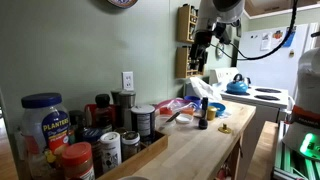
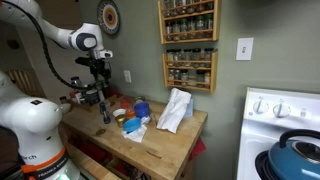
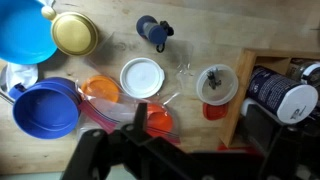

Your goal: Put the marker on top of the clear bowl then move the bowl forwards.

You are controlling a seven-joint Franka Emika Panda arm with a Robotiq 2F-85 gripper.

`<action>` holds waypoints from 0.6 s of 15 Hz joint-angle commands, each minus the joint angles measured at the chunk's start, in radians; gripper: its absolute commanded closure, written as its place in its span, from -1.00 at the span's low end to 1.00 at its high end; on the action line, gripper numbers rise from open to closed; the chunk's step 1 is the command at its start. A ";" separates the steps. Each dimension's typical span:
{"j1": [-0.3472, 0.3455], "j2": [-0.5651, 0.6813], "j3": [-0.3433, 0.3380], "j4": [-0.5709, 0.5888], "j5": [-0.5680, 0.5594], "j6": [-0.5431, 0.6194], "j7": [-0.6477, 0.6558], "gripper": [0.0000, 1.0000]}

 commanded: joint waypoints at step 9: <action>0.017 0.296 0.128 0.232 -0.167 -0.110 0.029 -1.00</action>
